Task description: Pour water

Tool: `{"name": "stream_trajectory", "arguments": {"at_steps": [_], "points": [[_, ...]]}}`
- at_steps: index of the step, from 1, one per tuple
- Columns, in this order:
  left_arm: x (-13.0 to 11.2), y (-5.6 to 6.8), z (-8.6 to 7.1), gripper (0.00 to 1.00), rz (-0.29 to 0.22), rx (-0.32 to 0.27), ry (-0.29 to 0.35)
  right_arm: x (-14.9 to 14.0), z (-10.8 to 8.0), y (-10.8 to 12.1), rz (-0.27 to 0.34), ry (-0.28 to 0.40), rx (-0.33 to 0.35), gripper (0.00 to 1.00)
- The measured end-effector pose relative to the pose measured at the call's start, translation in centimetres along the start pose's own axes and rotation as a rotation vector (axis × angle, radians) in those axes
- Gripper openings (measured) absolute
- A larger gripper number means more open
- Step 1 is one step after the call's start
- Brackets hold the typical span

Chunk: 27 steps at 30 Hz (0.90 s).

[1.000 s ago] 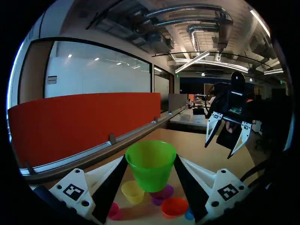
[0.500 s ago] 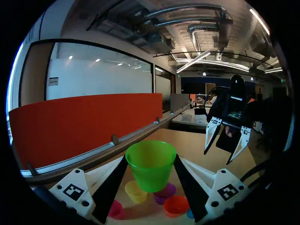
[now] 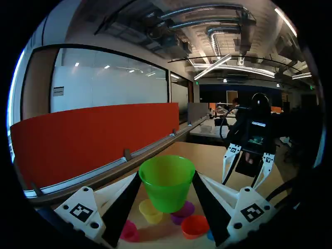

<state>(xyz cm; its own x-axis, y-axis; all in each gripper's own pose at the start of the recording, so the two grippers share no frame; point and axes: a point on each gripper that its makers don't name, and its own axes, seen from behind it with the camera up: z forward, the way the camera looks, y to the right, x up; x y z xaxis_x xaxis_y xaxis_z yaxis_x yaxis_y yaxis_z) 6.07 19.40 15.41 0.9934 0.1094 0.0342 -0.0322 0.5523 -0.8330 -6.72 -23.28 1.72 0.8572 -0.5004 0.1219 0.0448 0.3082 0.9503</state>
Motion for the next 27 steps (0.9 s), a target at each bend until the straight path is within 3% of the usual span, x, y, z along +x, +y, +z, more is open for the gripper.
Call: {"name": "stream_trajectory", "arguments": {"at_steps": [27], "points": [[-0.6, 0.2, -0.2, 0.87, 0.005, -0.009, -0.018, -3.6, 5.0, -2.5, -0.032, -0.156, 0.122, 1.00]]}}
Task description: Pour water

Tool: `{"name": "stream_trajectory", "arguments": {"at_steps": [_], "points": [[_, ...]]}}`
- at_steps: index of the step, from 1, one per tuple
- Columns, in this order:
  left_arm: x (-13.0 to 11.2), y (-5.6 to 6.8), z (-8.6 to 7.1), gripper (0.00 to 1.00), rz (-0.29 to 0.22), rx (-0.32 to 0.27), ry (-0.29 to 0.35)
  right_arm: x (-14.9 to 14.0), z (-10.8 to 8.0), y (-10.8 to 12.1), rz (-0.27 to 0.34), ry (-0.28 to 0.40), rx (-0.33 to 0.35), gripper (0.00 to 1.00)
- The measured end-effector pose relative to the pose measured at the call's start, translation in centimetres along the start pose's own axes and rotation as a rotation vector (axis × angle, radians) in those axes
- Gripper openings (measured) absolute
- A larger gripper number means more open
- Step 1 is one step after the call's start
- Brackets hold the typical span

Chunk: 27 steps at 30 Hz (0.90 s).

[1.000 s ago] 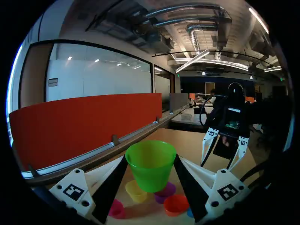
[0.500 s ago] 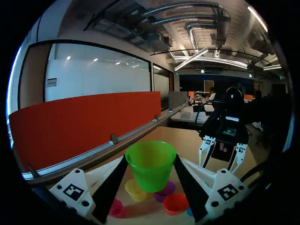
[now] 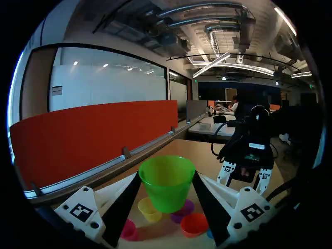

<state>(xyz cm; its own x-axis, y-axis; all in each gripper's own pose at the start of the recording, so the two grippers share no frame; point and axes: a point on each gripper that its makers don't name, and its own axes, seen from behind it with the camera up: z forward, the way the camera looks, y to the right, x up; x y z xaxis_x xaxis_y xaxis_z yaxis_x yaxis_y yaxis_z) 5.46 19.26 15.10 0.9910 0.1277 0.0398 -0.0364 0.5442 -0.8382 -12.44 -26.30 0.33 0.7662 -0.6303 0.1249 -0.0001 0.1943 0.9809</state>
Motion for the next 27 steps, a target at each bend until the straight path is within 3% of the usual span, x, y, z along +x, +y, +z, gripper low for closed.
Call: {"name": "stream_trajectory", "arguments": {"at_steps": [17, 27], "points": [[-0.5, -0.5, -0.1, 0.87, -0.004, 0.005, -0.004, -0.5, 3.9, -0.4, -0.016, -0.037, 0.033, 1.00], [-0.6, -0.6, -0.4, 0.87, -0.003, 0.012, -0.003, 0.1, 5.9, -0.5, -0.022, -0.022, 0.027, 1.00]]}}
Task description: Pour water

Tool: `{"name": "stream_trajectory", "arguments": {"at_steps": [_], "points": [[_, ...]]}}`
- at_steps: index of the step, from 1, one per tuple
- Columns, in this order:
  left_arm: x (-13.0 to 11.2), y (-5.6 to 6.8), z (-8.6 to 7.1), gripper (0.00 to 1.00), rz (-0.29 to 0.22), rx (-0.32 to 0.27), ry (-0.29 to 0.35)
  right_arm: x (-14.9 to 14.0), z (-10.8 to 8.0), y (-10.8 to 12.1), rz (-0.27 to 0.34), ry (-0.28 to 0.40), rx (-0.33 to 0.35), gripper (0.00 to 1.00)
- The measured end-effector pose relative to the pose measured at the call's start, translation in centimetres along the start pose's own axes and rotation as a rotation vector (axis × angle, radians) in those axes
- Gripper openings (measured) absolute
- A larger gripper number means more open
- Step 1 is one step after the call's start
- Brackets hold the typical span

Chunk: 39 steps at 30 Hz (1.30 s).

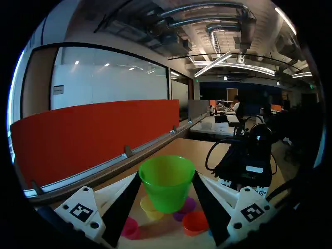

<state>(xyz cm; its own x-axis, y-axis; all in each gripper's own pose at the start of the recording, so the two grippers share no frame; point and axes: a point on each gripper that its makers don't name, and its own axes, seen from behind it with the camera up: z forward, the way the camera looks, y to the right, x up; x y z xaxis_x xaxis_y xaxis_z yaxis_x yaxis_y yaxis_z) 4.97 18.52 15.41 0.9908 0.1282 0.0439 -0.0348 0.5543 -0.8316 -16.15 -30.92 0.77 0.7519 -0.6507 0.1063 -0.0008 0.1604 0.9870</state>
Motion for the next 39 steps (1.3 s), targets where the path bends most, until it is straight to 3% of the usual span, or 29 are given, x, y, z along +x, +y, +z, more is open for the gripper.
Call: {"name": "stream_trajectory", "arguments": {"at_steps": [24, 39], "points": [[-0.2, -0.2, -0.1, 0.87, -0.005, 0.005, 0.000, 0.2, 0.4, 0.1, 0.009, 0.031, -0.030, 0.92], [0.3, 0.3, -0.2, 0.87, -0.016, 0.008, 0.004, 3.8, -3.6, 0.7, 0.066, 0.197, -0.089, 0.91]]}}
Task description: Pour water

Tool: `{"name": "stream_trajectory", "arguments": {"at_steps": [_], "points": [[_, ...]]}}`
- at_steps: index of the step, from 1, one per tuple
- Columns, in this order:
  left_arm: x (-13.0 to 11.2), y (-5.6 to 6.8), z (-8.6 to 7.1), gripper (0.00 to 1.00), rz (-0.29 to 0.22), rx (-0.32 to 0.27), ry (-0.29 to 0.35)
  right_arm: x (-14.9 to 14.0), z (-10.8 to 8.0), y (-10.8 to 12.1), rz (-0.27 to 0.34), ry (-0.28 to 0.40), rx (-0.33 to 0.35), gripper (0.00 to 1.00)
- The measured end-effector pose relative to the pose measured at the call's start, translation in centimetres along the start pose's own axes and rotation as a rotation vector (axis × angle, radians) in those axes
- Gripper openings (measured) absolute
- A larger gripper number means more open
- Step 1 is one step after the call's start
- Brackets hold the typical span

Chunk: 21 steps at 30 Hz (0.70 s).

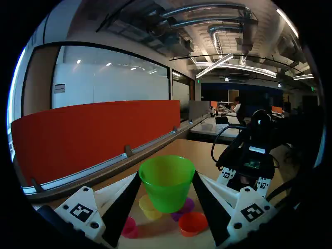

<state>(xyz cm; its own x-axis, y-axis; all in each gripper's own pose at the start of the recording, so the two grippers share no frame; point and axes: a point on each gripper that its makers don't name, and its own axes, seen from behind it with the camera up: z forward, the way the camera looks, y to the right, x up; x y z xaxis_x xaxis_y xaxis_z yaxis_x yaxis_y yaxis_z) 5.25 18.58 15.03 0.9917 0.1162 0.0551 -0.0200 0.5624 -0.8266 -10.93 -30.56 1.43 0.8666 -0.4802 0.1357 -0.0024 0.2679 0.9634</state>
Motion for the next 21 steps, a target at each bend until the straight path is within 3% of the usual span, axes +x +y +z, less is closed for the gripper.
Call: {"name": "stream_trajectory", "arguments": {"at_steps": [8, 21], "points": [[0.8, -0.1, -0.1, 0.88, -0.017, 0.013, 0.010, 3.6, -2.7, 0.8, 0.047, 0.113, -0.031, 0.91], [1.1, 0.4, -0.2, 0.87, -0.018, 0.015, 0.004, 8.4, -6.4, 1.8, 0.053, 0.251, -0.080, 0.91]]}}
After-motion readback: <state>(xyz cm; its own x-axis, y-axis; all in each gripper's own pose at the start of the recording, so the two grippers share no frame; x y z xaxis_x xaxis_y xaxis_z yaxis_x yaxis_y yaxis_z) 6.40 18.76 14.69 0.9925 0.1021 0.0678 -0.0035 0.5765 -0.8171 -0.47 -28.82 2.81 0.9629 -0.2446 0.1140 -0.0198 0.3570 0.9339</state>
